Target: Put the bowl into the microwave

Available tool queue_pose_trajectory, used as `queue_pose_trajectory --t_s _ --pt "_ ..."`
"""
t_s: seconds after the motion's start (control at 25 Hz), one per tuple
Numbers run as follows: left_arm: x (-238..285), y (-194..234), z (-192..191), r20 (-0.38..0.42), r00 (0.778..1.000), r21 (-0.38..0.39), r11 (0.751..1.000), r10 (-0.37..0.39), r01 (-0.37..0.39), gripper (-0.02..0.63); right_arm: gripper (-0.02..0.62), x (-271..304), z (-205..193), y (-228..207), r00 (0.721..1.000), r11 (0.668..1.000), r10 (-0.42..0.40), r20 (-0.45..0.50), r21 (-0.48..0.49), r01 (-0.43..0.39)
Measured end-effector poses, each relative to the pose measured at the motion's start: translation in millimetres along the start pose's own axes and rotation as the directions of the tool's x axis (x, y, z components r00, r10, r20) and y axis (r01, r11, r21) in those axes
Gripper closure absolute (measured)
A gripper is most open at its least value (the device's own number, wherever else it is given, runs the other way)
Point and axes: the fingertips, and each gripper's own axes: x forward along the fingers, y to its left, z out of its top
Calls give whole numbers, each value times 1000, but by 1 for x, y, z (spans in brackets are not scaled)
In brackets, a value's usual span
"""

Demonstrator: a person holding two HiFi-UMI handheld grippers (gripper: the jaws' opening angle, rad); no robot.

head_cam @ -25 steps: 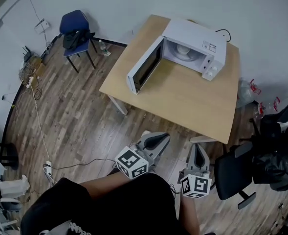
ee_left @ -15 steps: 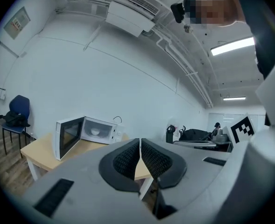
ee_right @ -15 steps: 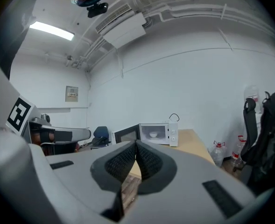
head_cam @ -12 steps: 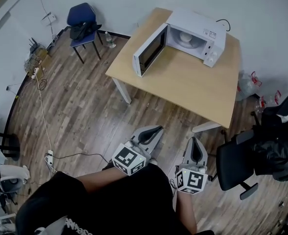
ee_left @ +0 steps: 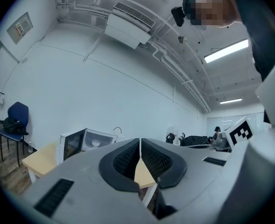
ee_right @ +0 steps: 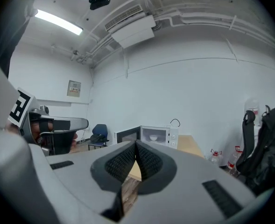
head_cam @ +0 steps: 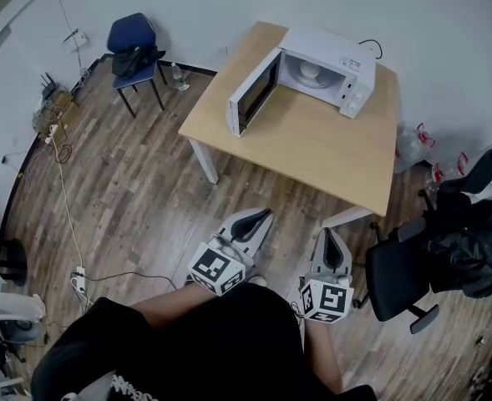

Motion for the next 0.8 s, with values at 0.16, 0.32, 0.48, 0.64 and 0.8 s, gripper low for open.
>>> queue_pose_trajectory --t_s 0.16,0.32,0.48,0.64,0.8 --pt "-2 7 3 10 1000 2 1000 12 -12 584 535 4 5 -1 1000 999 -11 9 -33 11" --pt "-3 9 4 8 1000 18 999 30 -30 584 534 6 5 -8 1000 999 -23 7 -34 23" --pt "-4 16 4 3 999 23 999 45 -45 584 535 6 -1 -9 999 999 -29 -22 -42 28" --pt "-2 19 -1 -24 997 -3 997 71 -71 584 535 1 -7 -13 999 999 -30 -34 -40 28" --pt "4 11 -6 -31 998 18 998 60 -59 584 535 -4 -9 -23 999 999 -31 -31 -39 29"
